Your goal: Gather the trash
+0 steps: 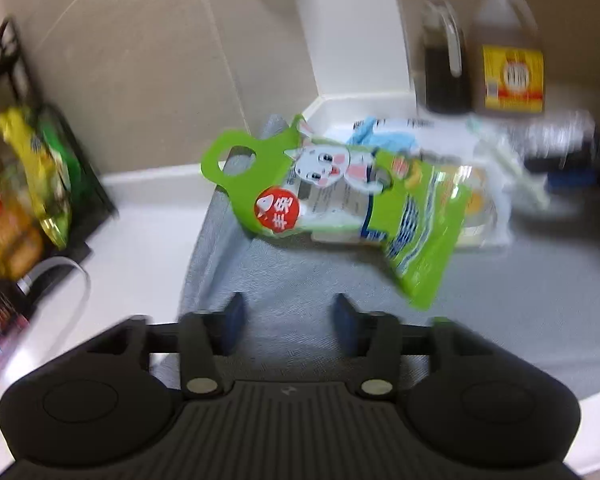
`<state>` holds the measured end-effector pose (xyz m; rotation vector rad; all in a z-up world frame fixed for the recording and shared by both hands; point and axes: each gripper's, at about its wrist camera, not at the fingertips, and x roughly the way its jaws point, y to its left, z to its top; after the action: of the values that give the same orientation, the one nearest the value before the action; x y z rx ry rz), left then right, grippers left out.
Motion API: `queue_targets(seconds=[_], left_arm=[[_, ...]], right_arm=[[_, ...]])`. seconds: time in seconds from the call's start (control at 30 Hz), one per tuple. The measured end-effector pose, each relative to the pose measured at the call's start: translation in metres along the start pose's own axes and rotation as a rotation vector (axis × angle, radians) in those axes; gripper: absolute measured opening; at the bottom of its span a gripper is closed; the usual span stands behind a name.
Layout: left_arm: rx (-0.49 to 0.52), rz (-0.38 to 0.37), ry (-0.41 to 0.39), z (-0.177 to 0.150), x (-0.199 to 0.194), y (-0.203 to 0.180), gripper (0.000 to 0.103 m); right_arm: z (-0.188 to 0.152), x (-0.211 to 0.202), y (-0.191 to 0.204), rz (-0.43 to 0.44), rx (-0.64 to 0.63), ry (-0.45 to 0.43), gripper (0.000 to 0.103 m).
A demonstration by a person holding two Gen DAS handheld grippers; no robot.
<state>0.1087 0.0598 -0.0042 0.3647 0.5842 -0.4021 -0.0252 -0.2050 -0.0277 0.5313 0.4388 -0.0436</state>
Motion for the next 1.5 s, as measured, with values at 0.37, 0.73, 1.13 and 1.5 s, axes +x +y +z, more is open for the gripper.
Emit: queue_targets(seconds=[0.37,0.73,1.13,1.5], left_arm=[[-0.239,-0.170,0.001,0.034,0.018,-0.041,0.103],[-0.566,-0.268,0.081,0.038,0.043,-0.012,0.024],[-0.460,-0.159,-0.105,0.058,-0.034,0.035,0.016],[-0.255,-0.179,0.112,0.005,0.012,-0.014,0.069]], right_arm=[[-0.011,0.023,0.021,0.041,-0.048,0.049,0.082],[-0.014,0.042,0.033,0.056,-0.005,0.041,0.028],[-0.004,0.023,0.020,-0.022,0.019,-0.009,0.014],[-0.037,-0.056,0.017,0.038,-0.116,0.020,0.052]])
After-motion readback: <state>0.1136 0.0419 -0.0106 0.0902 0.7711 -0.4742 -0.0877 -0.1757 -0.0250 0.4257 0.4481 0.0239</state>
